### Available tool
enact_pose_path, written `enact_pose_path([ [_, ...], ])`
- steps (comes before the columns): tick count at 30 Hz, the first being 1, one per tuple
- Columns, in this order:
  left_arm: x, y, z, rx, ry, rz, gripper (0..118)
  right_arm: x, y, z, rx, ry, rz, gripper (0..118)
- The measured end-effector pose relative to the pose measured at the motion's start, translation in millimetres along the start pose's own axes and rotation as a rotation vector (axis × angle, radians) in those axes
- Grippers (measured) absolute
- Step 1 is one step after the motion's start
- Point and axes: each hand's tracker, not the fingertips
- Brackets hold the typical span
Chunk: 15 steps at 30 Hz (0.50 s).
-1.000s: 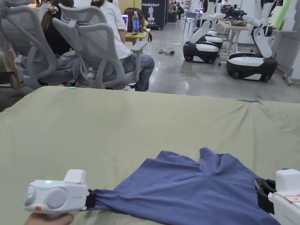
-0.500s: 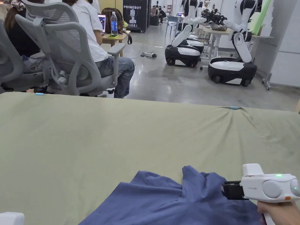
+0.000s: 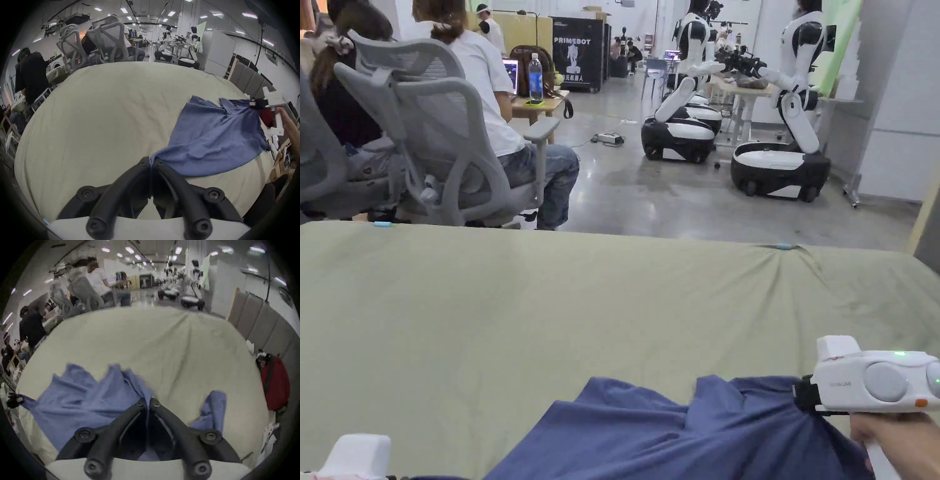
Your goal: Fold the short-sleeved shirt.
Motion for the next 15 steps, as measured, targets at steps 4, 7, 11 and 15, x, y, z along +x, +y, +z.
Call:
enact_pose_path([
  [4, 9.9, 29.2, 9.2, 0.083, 0.034, -0.041, 1, -20.0, 8.5, 79.6, 0.199, -0.043, 0.162, 2],
  [7, 19.4, 63.5, 20.2, 0.159, 0.070, -0.063, 1, -31.1, 17.1, 130.6, 0.335, -0.116, 0.249, 2],
  [11, 30.3, 118.0, 46.6, 0.279, 0.109, -0.055, 1, -28.5, 41.6, 187.7, 0.487, -0.204, 0.272, 2],
  [15, 41.9, 185.6, 74.5, 0.391, 0.165, -0.073, 1, -16.8, 81.5, 236.7, 0.623, -0.286, 0.246, 2],
])
